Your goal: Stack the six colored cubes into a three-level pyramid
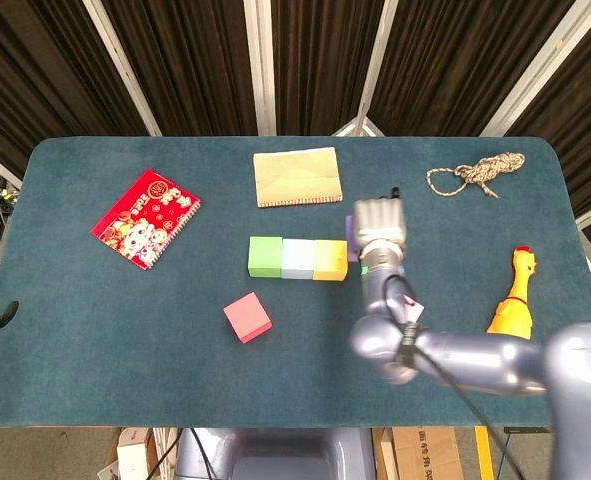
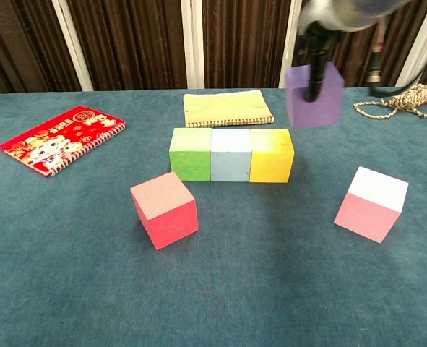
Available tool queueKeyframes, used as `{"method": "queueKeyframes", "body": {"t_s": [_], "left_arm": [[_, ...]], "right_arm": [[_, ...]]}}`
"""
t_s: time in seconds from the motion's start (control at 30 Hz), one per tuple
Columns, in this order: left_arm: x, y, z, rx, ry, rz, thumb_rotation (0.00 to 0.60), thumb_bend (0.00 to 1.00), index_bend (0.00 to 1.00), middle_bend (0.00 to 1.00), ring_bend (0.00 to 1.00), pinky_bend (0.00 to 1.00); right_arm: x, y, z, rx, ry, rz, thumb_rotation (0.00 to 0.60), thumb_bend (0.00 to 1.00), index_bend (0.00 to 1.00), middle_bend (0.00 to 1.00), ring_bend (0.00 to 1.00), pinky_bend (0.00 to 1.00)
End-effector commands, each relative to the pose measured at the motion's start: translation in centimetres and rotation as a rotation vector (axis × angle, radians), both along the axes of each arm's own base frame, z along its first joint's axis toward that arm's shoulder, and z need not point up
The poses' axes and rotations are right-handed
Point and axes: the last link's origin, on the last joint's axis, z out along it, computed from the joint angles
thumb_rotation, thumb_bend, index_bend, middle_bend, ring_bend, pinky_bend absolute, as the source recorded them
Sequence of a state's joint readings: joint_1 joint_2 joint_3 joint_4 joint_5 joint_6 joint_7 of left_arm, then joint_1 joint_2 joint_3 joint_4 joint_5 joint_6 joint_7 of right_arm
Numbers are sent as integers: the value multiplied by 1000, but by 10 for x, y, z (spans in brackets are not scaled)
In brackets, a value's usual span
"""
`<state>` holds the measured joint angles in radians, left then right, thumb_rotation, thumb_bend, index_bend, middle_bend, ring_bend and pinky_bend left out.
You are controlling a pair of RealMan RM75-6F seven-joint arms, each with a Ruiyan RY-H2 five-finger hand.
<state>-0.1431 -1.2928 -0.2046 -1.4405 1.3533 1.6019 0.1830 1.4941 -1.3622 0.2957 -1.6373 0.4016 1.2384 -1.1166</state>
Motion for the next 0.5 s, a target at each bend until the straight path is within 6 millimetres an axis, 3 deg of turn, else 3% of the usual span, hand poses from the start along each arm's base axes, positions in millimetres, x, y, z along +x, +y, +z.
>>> {"method": "queueKeyframes", "body": {"t_s": [0.03,0.23,0.5], "left_arm": [[0,1,0,0,-4,0,600,203,150,16,0,34],[-1,3,-2,-11,-8,4,600,203,150,15,0,34],[-1,5,-4,-14,-16,7,600,203,150,14,0,34]], "right_arm": [[31,4,-20,11,-14,-9,600,355,414,451,235,0],[46,4,-34,6,-58,34,600,355,417,451,235,0],[42,-7,-37,2,-80,3,600,355,419,451,235,0]]}}
